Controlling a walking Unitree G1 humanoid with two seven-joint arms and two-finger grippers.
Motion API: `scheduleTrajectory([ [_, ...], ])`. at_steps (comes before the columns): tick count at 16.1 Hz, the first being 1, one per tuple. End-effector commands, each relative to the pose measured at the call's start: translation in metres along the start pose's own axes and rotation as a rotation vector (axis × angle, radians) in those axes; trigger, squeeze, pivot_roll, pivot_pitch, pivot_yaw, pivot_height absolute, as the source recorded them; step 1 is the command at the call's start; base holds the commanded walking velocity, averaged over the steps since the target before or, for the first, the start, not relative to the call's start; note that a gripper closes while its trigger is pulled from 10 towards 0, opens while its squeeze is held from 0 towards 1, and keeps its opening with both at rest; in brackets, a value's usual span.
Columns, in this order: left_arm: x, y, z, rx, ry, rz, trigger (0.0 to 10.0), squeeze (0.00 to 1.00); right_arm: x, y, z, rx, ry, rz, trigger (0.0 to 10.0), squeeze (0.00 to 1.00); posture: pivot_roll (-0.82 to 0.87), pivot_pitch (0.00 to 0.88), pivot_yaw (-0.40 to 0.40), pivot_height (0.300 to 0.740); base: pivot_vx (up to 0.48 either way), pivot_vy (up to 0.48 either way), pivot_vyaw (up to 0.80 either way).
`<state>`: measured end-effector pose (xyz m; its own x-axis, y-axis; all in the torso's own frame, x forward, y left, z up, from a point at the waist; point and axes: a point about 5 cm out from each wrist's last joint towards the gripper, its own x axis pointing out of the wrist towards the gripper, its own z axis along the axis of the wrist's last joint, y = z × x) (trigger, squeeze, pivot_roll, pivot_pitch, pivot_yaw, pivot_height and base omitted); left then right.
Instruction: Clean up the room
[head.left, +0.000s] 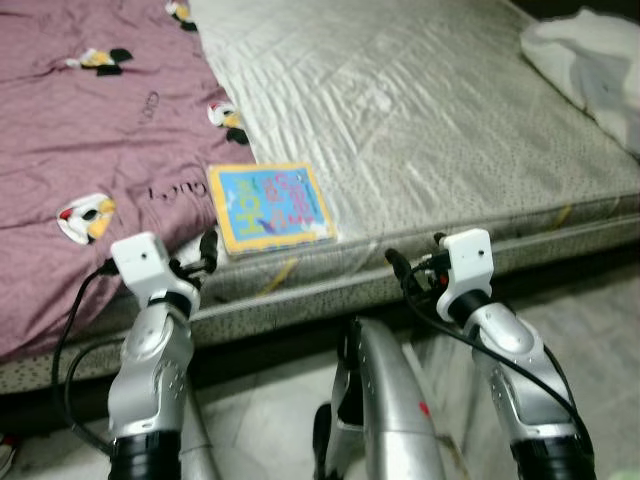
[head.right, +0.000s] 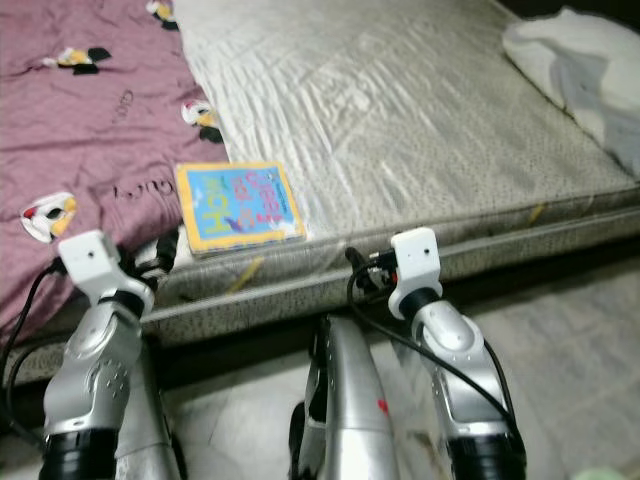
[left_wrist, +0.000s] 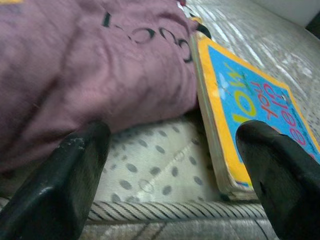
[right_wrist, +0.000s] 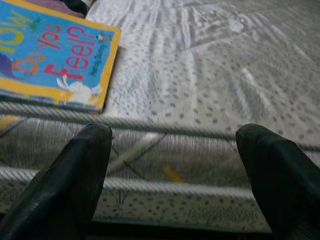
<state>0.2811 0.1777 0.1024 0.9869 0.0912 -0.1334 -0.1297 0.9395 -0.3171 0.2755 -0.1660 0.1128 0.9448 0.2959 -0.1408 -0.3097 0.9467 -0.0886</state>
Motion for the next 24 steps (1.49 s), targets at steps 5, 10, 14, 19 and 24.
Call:
scheduleTrajectory([
  [5,0.014,-0.008,-0.005,-0.029,0.037,-0.039,10.0,0.00,-0.012,-0.003,0.009,-0.001,-0.004,-0.018,10.0,0.00,-0.15,0.180,-0.133,0.443,0.000,0.000,0.00],
  [10,0.033,-0.028,-0.007,-0.046,0.087,-0.135,10.0,0.00,-0.022,-0.002,0.015,-0.005,0.000,-0.030,10.0,0.00,-0.19,0.214,-0.119,0.443,0.000,0.000,0.00],
  [14,0.047,-0.044,-0.004,-0.105,0.110,-0.203,10.0,0.00,-0.023,-0.003,0.016,-0.006,0.003,-0.044,10.0,0.00,-0.19,0.217,-0.113,0.443,0.000,0.000,0.00],
  [19,0.058,-0.048,-0.007,-0.103,0.154,-0.296,0.0,0.00,-0.019,-0.006,0.018,-0.010,-0.008,-0.069,10.0,0.00,-0.20,0.200,-0.100,0.443,0.000,0.000,0.00],
  [24,0.066,-0.037,0.000,-0.144,0.148,-0.263,0.0,0.00,-0.012,-0.005,0.021,-0.031,-0.027,-0.059,10.0,0.00,-0.18,0.176,-0.101,0.443,0.000,0.000,0.00],
])
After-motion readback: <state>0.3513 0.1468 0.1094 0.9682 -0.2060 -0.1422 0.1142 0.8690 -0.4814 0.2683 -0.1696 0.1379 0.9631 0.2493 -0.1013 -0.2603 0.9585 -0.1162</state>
